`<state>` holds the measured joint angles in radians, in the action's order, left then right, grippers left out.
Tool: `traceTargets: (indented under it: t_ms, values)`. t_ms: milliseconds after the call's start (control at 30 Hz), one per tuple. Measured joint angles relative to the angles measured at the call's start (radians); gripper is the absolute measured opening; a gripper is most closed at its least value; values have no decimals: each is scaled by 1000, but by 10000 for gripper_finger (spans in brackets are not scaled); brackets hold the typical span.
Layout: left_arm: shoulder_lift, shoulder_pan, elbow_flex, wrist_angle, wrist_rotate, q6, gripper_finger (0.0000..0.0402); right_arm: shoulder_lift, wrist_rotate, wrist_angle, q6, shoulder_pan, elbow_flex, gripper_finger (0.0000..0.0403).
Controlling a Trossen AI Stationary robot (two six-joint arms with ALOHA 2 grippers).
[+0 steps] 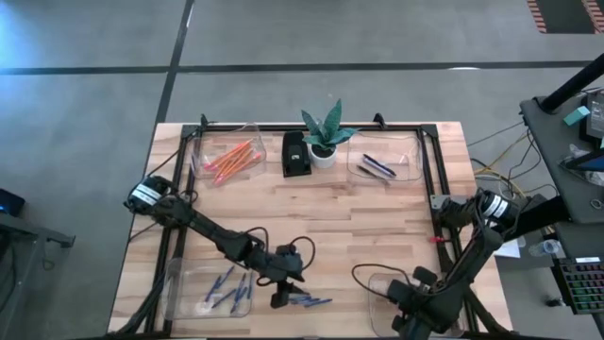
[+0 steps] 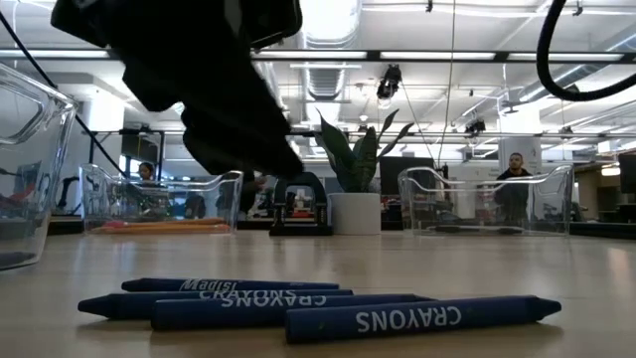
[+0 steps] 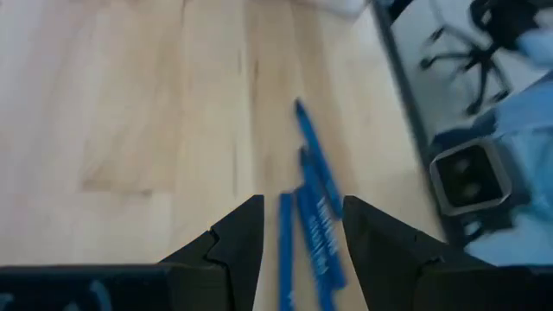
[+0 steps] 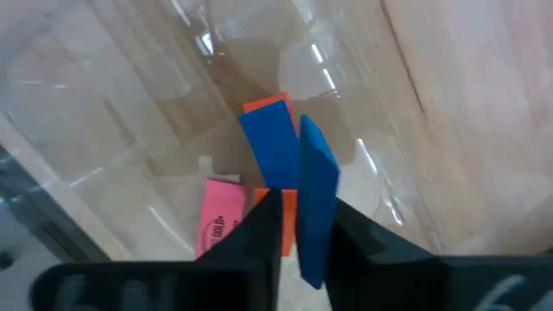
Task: Sort crayons/erasers/pens/pencils in bins
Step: Put the blue eraser into the bottom right transparent bin, then put the blue crayon into the bottom left transparent bin
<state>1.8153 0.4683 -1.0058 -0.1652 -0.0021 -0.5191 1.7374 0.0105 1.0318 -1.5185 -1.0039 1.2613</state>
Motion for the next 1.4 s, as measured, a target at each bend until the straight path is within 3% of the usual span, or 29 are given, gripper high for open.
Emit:
traceTargets:
  t_ms: [233,467,1067,1400]
  values:
    - [0,5,0,79,6,104,144,-4,-19,3,-1,0,-3,128]
    - [-1,24,0,136,18,167,144,-47,-37,11,31,-4,13,162]
    - [85,26,-3,138,15,165,143,-100,-9,12,37,-6,23,153]
    - [93,27,-2,141,-99,296,143,-100,-9,12,37,-6,23,150]
